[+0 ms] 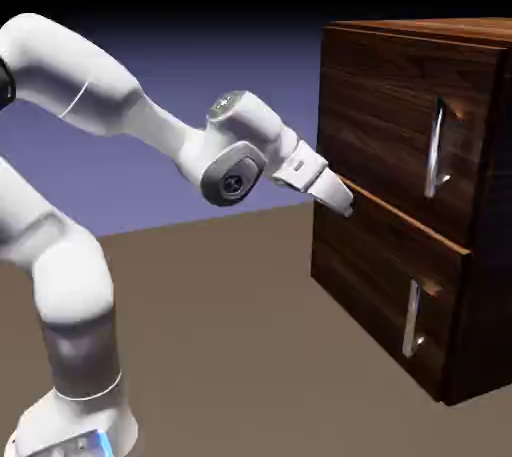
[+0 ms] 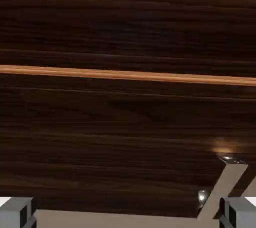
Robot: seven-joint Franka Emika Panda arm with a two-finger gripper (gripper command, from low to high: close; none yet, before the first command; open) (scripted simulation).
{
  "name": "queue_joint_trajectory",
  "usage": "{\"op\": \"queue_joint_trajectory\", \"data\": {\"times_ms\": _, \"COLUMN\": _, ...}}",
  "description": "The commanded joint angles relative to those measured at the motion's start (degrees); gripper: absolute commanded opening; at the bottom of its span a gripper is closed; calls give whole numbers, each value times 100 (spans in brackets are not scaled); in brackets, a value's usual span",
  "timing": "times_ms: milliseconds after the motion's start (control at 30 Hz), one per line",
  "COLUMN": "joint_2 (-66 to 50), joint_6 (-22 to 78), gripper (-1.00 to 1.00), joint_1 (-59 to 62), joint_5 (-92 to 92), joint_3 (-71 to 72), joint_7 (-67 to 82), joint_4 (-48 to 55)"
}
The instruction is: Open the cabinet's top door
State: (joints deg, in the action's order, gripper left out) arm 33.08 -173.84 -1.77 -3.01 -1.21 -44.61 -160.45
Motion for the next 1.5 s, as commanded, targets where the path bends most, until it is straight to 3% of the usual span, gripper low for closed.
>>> {"op": "queue_joint_trajectory", "data": {"times_ms": 0, "joint_2": 35, "joint_6": 14, "gripper": 100, "joint_1": -89, "joint_5": -250, "joint_3": -100, "joint_7": -179, "joint_4": 45}}
{"op": "queue_joint_trajectory", "data": {"times_ms": 1467, "joint_2": 1588, "joint_6": 615, "gripper": 100, "joint_1": -4021, "joint_5": -11213, "joint_3": -4499, "joint_7": -8054, "joint_4": 2038}}
